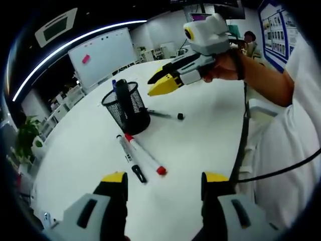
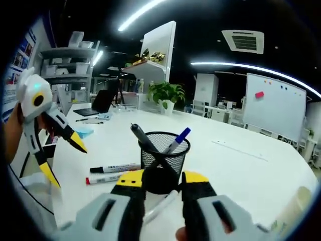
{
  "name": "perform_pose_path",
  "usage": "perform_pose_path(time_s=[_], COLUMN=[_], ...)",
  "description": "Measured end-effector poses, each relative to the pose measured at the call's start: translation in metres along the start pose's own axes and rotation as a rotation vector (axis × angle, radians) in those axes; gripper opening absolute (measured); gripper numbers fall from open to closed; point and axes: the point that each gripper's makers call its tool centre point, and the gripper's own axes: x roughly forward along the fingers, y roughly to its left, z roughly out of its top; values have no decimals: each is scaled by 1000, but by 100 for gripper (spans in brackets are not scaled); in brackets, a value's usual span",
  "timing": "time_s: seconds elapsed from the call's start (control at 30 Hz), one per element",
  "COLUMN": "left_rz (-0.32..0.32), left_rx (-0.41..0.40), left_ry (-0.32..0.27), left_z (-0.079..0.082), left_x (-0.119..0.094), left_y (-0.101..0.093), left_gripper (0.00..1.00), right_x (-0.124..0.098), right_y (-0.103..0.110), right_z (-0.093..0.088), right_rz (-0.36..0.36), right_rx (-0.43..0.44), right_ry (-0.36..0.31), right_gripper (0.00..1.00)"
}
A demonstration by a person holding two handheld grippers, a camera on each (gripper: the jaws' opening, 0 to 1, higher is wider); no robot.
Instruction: Place the scattered laser pointers and whiteboard markers into the pen holder and stack the scattered paper cups together
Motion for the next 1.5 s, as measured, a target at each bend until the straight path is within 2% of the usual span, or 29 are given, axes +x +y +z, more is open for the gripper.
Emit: perform_pose_path(time_s=[0.43,1.33,1.5], left_rz=[5,12,11], left_rx=[0,0,-3], left_ry=[-7,-13,-15], left_z=[1,3,2], left_x=[-2,-2,1], left_y=[-1,3,14], left_gripper=[60,60,60], right_x=[-1,-5,-5], right_y=[8,19,18], right_z=[-15,-34,-36], right_rz=[7,28,19], right_rx=[3,19,31], right_ry=[52,103,104], right_gripper=[28,28,28])
